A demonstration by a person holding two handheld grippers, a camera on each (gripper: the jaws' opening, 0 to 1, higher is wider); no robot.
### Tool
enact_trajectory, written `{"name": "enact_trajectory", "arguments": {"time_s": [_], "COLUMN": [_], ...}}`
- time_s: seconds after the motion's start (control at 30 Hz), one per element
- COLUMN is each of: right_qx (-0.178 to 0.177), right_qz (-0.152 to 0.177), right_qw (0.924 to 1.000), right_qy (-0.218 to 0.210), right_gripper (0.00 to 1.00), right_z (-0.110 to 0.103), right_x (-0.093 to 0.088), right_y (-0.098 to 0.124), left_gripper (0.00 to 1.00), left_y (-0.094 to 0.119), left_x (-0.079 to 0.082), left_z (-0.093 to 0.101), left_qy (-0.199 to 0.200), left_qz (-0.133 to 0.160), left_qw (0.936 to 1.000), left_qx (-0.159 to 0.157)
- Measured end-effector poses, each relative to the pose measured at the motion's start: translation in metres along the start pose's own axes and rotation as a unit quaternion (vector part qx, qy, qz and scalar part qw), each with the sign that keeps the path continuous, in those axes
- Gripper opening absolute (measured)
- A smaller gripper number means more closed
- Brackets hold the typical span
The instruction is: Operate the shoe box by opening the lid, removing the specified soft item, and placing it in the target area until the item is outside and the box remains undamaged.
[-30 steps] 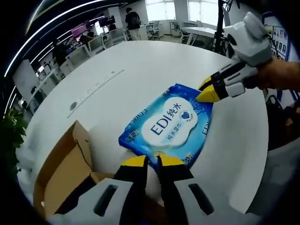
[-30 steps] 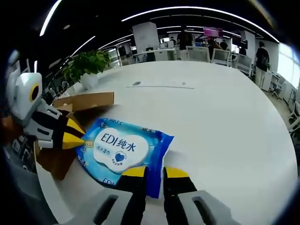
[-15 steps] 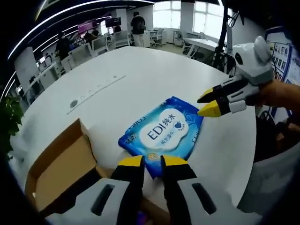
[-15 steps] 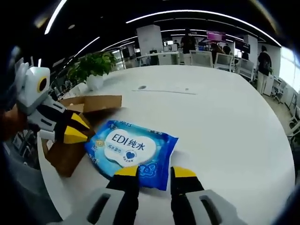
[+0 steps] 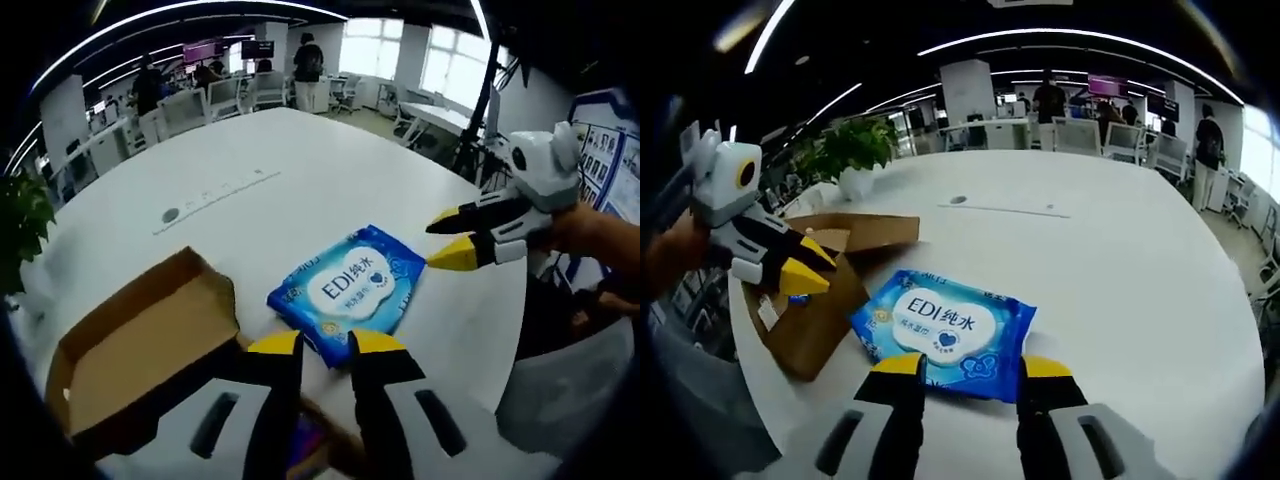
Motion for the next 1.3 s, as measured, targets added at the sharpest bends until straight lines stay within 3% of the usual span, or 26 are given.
{"name": "enact_trajectory", "arguments": {"time_s": [0.53, 0.93, 1.3], "right_qx": [0.03, 0.068, 0.112], "right_qz": [0.018, 0.033, 0.041], "right_qw": [0.999, 0.9945, 0.9861], "right_qy": [0.027, 0.072, 0.115], "right_gripper": [0.45, 0.46, 0.45], "right_z": [-0.035, -0.069, -0.108], "right_x": [0.021, 0.044, 0.06], "right_y": [0.02, 0.024, 0.011], "left_gripper": [0.22, 0.23, 0.23], "left_y": [0.044, 0.068, 0.082], "left_x": [-0.015, -0.044, -0.073], "left_z": [-0.037, -0.069, -0.085], "left_qy": [0.031, 0.052, 0.084], "left_qz": [0.017, 0.006, -0.005], "left_qw": [0.9992, 0.9974, 0.9939], "left_qx": [0.02, 0.05, 0.071]}}
Point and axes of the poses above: the point that each gripper's makers call its tool centre point, and the gripper's own axes: y roughly backward along the fingers, z roughly to its right, x roughly out of its top, the point moved 3 cm from there along y, roughly backward along the fingers
